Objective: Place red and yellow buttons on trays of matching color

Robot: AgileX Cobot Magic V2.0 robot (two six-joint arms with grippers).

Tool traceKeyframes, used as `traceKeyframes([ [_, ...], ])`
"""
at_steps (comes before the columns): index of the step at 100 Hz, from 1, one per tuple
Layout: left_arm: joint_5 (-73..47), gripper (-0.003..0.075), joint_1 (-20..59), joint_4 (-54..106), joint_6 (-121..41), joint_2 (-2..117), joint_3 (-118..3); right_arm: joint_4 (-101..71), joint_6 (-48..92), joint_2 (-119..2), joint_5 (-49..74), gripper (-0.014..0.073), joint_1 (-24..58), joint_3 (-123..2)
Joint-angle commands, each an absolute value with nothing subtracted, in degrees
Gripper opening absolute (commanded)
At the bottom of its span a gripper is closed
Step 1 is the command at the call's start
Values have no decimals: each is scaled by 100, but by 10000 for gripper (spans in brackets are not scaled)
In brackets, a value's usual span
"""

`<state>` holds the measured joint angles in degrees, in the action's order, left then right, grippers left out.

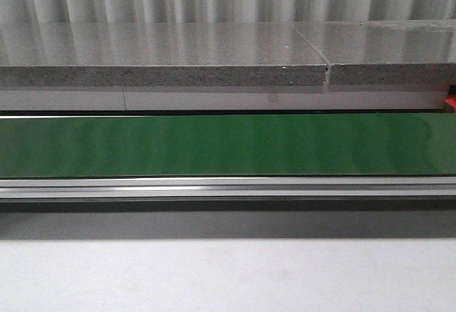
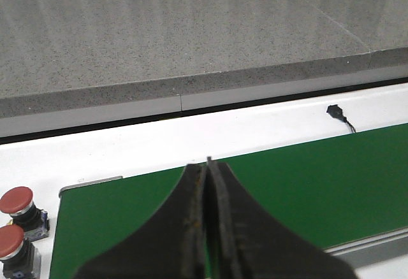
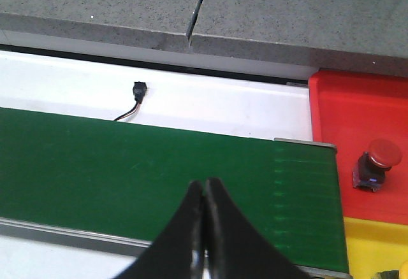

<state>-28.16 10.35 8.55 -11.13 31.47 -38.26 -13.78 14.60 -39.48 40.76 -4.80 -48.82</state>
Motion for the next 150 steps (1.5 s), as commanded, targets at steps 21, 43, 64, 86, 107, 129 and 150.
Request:
traceKeyframes([
  [21,-1894,-21,491,829,-326,3382,-4021,-1424,1494,-3926,3696,-70,-484,-5024],
  [43,-2750,-21,-708,767,-326,4260,-4929,-1424,1494,-3926,3696,-70,-484,-5024],
  [64,-3229,-21,-934,518,-326,5393,-6003,-1424,1494,-3926,3696,-70,-484,-5024],
  [86,-3833,-21,-960,100,-326,6446,-6811,-1424,1494,-3926,3696,-70,-484,-5024],
  [107,-3999,-17,-960,-212,-326,6938,-6918,-1424,1494,-3926,3696,-70,-484,-5024],
  [129,-4725,305,-960,-465,-326,7271,-6918,-1424,1494,-3926,3696,-70,-484,-5024],
  [150,-4890,604,-960,-435,-108,7279,-6918,-1424,1494,-3926,3696,-70,-484,-5024],
])
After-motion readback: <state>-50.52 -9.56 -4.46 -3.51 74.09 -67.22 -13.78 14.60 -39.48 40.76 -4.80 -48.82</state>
